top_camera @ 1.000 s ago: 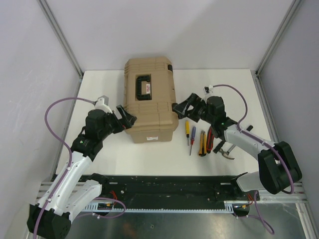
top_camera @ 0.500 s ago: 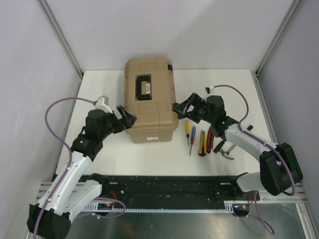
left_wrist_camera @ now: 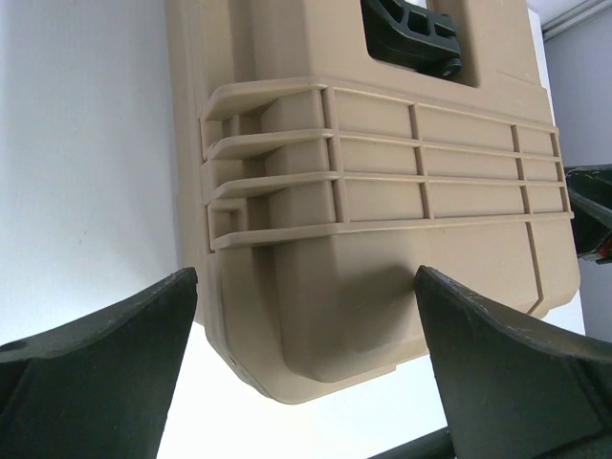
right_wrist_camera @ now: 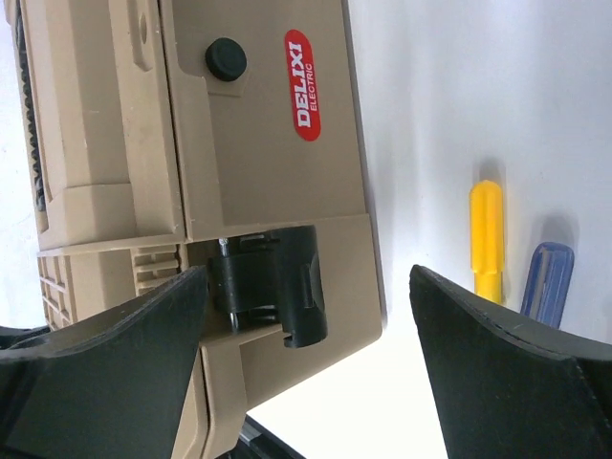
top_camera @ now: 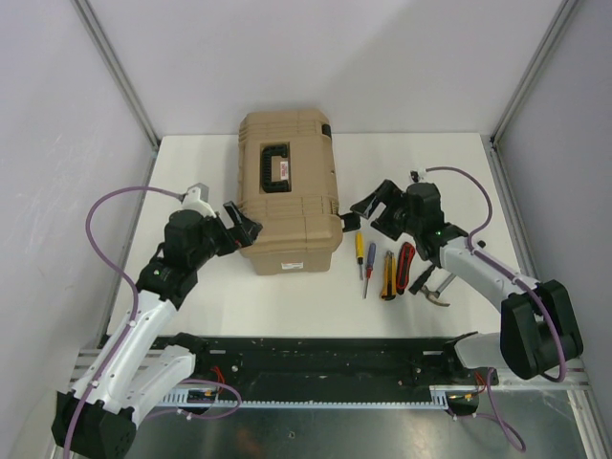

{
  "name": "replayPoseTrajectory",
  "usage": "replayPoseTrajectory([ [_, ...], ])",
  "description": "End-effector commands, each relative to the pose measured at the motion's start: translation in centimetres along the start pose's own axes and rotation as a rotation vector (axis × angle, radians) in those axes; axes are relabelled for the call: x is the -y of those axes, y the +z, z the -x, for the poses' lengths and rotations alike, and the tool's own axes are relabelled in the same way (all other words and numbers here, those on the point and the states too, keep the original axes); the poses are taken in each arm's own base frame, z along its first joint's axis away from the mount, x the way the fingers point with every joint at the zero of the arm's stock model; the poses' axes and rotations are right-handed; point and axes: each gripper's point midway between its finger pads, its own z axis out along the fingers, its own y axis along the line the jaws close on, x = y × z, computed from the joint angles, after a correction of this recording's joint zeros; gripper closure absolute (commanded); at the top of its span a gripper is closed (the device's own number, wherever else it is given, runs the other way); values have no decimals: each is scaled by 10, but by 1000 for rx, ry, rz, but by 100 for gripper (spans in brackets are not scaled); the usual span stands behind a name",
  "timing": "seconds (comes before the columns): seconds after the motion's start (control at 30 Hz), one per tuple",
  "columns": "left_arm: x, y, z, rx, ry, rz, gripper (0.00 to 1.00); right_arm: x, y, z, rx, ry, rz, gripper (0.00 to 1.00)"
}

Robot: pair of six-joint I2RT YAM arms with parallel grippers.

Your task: Pack the tool kit

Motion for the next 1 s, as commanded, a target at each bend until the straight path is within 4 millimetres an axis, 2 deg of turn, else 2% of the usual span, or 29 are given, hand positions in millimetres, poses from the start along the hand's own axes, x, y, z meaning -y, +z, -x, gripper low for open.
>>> replayPoseTrajectory([
  [0.0,-22,3,-11,-40,46,95,0,-10,-8,9,35,-39,33,10],
  [0.13,-21,1,3,1,62,113,1,-33,-13,23,79,-75,140,10],
  [0.33,-5,-7,41,92,113,101,0,-85,-13,46,89,-208,368,10],
  [0.5,2,-10,62,137,142,111,1,-110,9,53,37,-263,474,11],
  [0.7,9,-9,78,161,155,111,1,-103,59,58,-54,-195,467,35],
  [0.83,11,-10,83,170,158,114,1,-85,84,64,-48,-230,397,38],
  [0.97,12,-9,83,169,150,109,1,-72,97,60,-74,-237,384,40],
])
